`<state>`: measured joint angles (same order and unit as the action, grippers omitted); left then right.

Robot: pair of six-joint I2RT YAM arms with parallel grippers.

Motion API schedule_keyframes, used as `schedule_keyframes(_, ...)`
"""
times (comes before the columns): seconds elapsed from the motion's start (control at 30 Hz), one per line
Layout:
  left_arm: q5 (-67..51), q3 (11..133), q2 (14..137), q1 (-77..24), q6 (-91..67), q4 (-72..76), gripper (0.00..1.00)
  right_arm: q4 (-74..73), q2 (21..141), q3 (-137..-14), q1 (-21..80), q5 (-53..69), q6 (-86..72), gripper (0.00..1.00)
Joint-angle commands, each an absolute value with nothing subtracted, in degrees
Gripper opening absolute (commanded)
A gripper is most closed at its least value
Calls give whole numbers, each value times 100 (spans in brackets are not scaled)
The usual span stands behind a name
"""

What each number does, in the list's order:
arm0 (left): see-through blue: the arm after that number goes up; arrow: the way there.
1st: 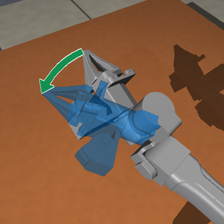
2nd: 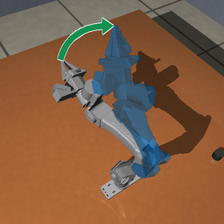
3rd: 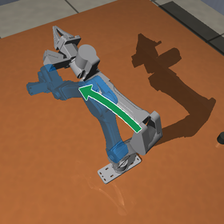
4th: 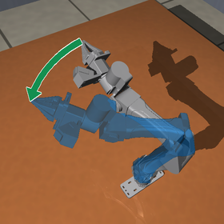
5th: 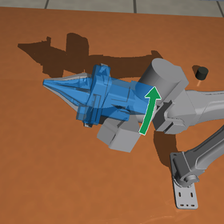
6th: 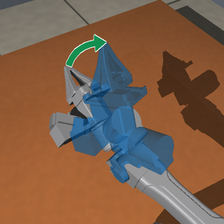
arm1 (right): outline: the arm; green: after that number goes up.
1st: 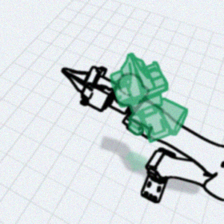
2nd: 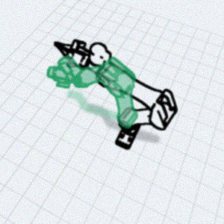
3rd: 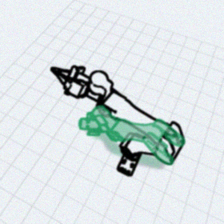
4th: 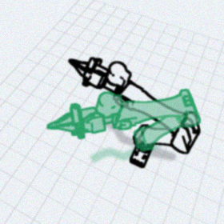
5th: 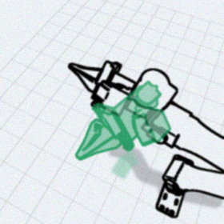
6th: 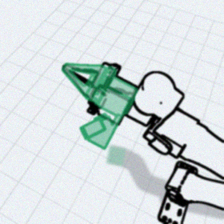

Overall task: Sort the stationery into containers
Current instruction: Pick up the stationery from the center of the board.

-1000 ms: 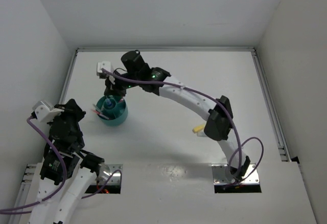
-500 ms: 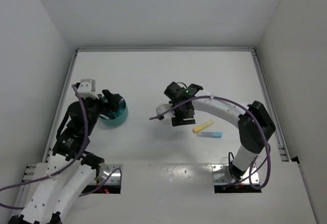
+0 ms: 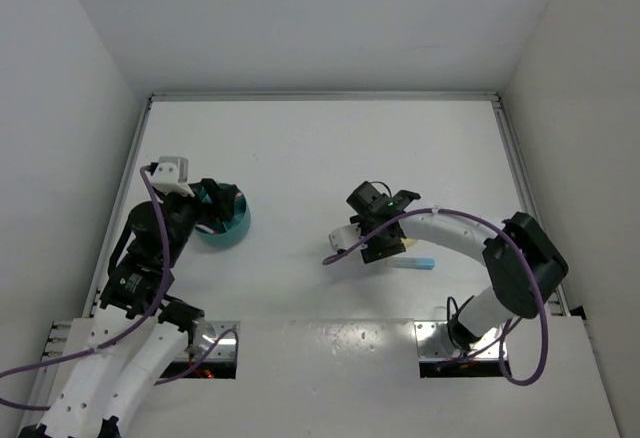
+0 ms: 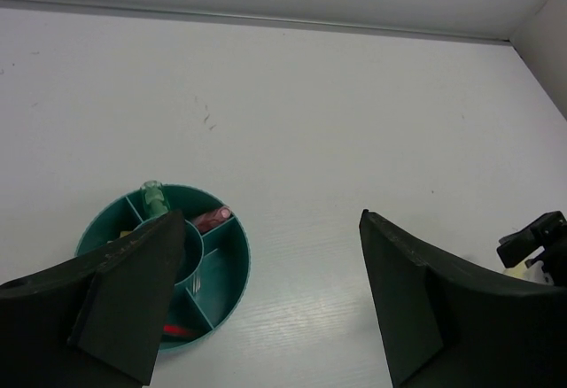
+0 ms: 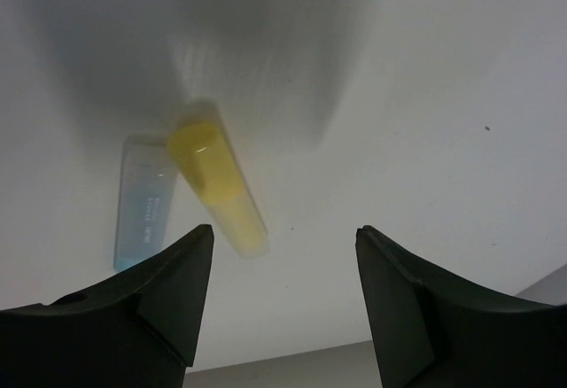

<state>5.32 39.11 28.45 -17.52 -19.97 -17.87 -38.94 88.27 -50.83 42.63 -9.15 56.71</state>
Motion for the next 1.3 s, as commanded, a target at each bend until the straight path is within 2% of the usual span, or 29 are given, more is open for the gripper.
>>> schedule_keyframes(0.0,448,3964,2856,-1696,-1951,-1582,85,-3393,9043,-5063,4026,-940,6142,65)
schedule_keyframes(0.4,448,3964,2856,-1696,-1951,-1582,85,-4491,9140,-5432,3560,-142,6829,62)
schedule_keyframes(1.27,501,3964,2856,-1696,-1951,-1582,86,-3718,9554,-4940,3454,141,6829,59)
